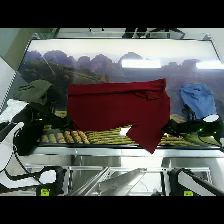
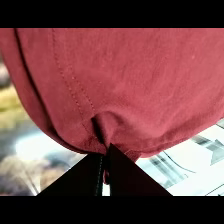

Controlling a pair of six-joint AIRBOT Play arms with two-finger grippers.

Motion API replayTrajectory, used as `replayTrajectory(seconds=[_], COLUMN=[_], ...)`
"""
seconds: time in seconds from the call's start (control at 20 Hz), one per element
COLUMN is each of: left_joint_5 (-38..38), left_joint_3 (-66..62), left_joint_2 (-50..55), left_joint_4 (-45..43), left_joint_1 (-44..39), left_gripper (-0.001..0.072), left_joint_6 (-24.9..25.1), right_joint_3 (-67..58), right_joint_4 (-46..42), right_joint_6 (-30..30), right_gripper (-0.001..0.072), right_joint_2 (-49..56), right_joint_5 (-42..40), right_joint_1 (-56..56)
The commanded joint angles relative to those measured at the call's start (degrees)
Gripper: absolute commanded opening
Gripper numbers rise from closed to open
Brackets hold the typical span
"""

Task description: Fold the shirts.

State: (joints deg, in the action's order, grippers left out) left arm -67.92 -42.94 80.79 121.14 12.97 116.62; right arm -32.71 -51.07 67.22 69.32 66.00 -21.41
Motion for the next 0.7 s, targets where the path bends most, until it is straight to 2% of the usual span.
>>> replayTrajectory(seconds=[0.0,0.35,0.5,0.6,0.65], left_joint_5=[-0.2,-1.3,-1.3,-1.3,-1.3], left_joint_3=[0.1,0.1,0.1,0.1,0.0], left_joint_2=[-0.1,-0.1,-0.1,-0.1,-0.1], left_joint_4=[0.5,0.5,0.5,0.6,0.6], left_joint_1=[0.0,0.0,0.0,0.0,0.0], left_gripper=[0.0020,0.0020,0.0020,0.0019,0.0020], left_joint_6=[0.3,0.3,0.3,0.0,-0.1], right_joint_3=[1.2,1.2,1.7,3.3,4.1], right_joint_4=[0.5,-6.8,-4.7,-0.3,2.4], right_joint_6=[-0.4,4.4,4.0,0.9,-1.6], right_gripper=[0.0402,0.0398,0.0399,0.0386,0.0354], right_joint_2=[-0.1,-0.1,0.2,1.4,2.4], right_joint_5=[1.6,2.1,0.3,-0.9,-0.9], right_joint_1=[0.7,0.7,0.9,0.9,0.9])
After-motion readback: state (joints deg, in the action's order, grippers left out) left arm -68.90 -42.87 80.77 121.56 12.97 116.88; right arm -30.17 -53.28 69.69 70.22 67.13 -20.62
